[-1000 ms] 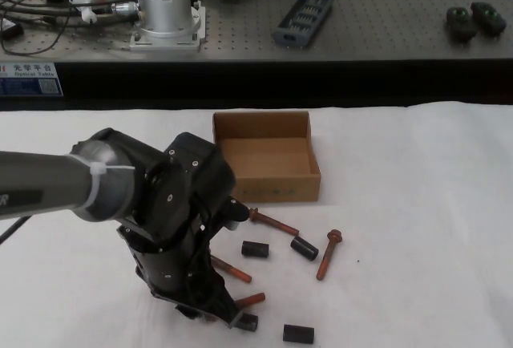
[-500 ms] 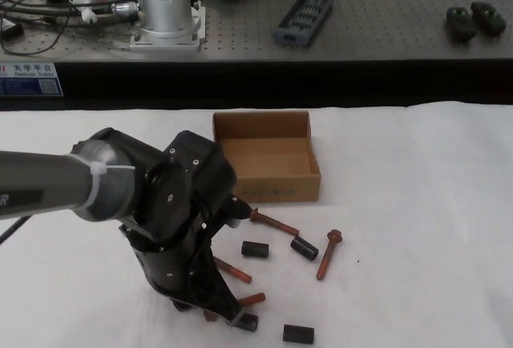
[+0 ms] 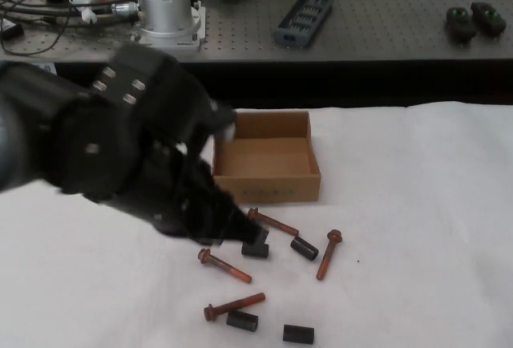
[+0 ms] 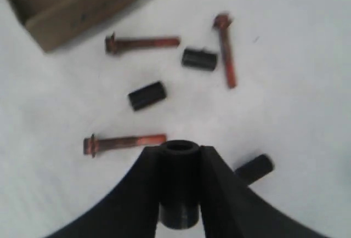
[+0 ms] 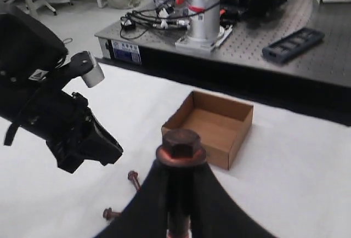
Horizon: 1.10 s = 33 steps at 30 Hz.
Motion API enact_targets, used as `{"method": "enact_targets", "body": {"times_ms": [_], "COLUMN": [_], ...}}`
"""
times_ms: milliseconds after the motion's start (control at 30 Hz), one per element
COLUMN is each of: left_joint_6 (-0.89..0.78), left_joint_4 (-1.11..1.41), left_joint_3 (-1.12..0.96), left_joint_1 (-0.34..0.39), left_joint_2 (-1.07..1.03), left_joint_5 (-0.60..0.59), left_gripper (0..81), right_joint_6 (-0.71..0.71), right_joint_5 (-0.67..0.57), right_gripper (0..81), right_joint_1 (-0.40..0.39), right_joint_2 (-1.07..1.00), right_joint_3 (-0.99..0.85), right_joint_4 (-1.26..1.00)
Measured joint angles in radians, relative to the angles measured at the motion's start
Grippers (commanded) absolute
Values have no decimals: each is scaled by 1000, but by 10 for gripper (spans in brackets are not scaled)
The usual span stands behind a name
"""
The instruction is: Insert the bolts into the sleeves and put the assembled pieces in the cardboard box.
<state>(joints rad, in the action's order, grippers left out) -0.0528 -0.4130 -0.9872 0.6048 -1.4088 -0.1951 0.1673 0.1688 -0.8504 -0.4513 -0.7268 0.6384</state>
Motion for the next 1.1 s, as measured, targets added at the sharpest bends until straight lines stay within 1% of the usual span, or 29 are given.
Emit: {"method": "enact_targets", "body": {"times_ms": [33, 167, 233, 267, 300, 333, 433, 467, 533, 633, 733, 800, 1100], "left_joint_6": [-5, -36, -47, -57, -79, -81, -131, -131, -156, -171, -171, -136, -71], "left_joint_4": [44, 229, 274, 320, 395, 402, 499, 523, 560, 663, 707, 723, 720], "left_joint_3": [19, 112, 140, 169, 227, 233, 323, 346, 380, 455, 477, 477, 480], "left_joint_1": [0, 0, 0, 0, 0, 0, 0, 0, 6, 34, 72, 97, 215], "left_joint_2": [30, 129, 153, 176, 215, 218, 273, 289, 314, 399, 473, 504, 519], "left_joint_5": [-34, -175, -206, -230, -291, -297, -390, -390, -436, -467, -482, -485, -456], "left_gripper": [42, 42, 42, 42, 42, 42, 41, 41, 41, 41, 41, 41, 41], "right_joint_6": [-24, -44, -47, -48, -47, -47, -47, -47, -47, -47, -47, -47, -47], "right_joint_5": [-11, -82, -127, -155, -187, -213, -328, -364, -423, -462, -490, -527, -635], "right_gripper": [32, 32, 32, 32, 32, 32, 32, 32, 32, 32, 32, 32, 32], "right_joint_1": [0, 0, 0, 0, 0, 0, 0, 0, 0, 0, 0, 0, 0], "right_joint_2": [-3, -41, -73, -91, -112, -129, -195, -218, -281, -311, -327, -327, -327], "right_joint_3": [0, 1, 1, 1, 1, 1, 1, 1, 3, 2, 5, 5, 5], "right_joint_4": [-16, -100, -155, -178, -216, -242, -325, -348, -383, -402, -418, -445, -490]}}
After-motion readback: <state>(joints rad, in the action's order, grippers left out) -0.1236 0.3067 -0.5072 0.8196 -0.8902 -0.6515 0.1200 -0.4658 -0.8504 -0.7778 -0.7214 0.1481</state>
